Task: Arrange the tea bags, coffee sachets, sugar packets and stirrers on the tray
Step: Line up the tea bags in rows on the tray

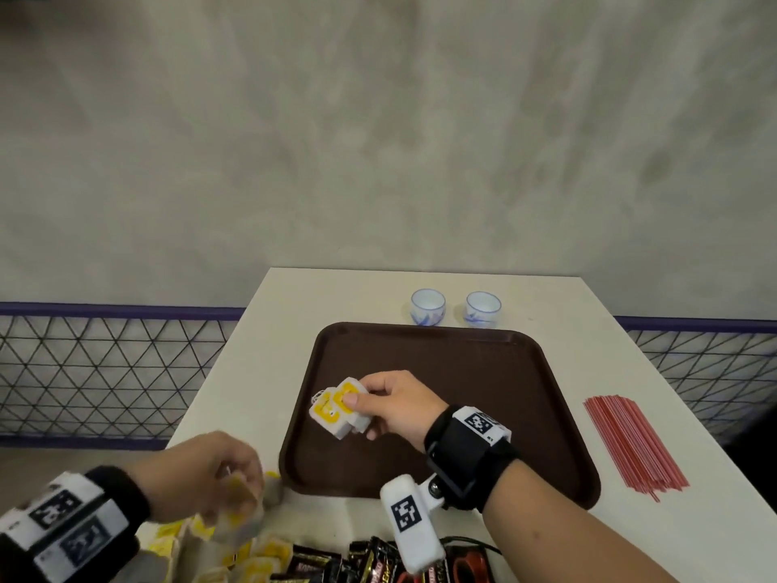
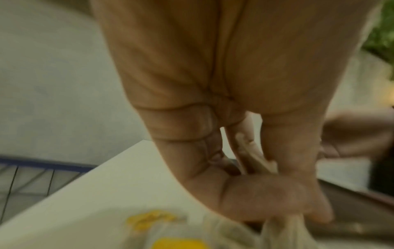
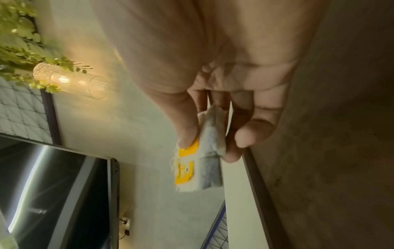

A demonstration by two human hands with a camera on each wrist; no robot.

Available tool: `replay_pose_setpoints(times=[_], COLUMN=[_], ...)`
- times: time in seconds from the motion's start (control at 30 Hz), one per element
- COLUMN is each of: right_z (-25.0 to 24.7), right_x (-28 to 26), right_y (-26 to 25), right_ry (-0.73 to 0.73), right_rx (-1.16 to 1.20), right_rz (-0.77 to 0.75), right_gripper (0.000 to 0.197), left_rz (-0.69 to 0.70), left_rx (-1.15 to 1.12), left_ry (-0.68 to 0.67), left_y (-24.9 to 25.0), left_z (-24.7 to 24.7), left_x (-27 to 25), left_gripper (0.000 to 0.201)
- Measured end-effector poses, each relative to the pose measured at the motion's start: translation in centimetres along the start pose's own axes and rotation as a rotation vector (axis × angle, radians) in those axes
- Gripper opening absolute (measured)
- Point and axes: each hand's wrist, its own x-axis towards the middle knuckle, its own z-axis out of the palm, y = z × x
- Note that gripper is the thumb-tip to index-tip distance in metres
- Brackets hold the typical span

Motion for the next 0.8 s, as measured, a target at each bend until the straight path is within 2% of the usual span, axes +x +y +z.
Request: replay_pose_setpoints(times=[0.1,0.17,0.2,0.23,0.33,0.5,0.57,0.63,0.73,0.8], right_z=[-0.7,-1.1,-1.2,-1.3,-1.7,-2.5,-2.6,-2.5,-2.7,-3.0], right_x=[1.6,2.9,3.5,4.1,6.5,11.3,13.4,15.2,17.9,19.0], right_y=[0.2,0.5,0.7,0.9,1.1,1.3,1.6,1.7,1.8,1.6], right_ry=[0.047,0.07,0.083,0.094,0.138,0.334,0.396,0.438,0.51,0.512], right_rx=[0.008,-0.002,-0.005,-0.007,0.005,0.063,0.041,0.023,-0.008,-0.062], right_rz=[0.018,0.048,0.064,0.077,0.12,0.23,0.246,0.258,0.26,0.276], right_gripper=[0.011,0.011,0.011,0.011,0.01,0.018,0.019,0.008,0.024,0.027], left_rz=[-0.061,-0.032,-0.005,0.012,0.051,0.058,0.045,0.03,-0.002,-0.017], left_rx=[0.306,0.373,0.328,0.272,0.13,0.128,0.133,0.093,0.001,-0.047], left_ry=[-0.007,0.109,0.193,0.27,0.412,0.352,0.341,0.381,0.459,0.48], left_y=[-0.2,-0.1,-0.2,-0.2,0.4,0.7,0.5,0.3,0.1,0.0], left_z=[0.4,-0.1,-0.5,-1.0,-1.9,-2.0,-2.7,-3.7,-5.1,-5.6], left_x=[0.2,0.9,1.6,2.2,3.5,5.1,6.7,8.8,12.2,13.9], left_gripper=[0.01,0.064,0.082,0.087,0.068,0.027,0.02,0.014,0.011,0.012])
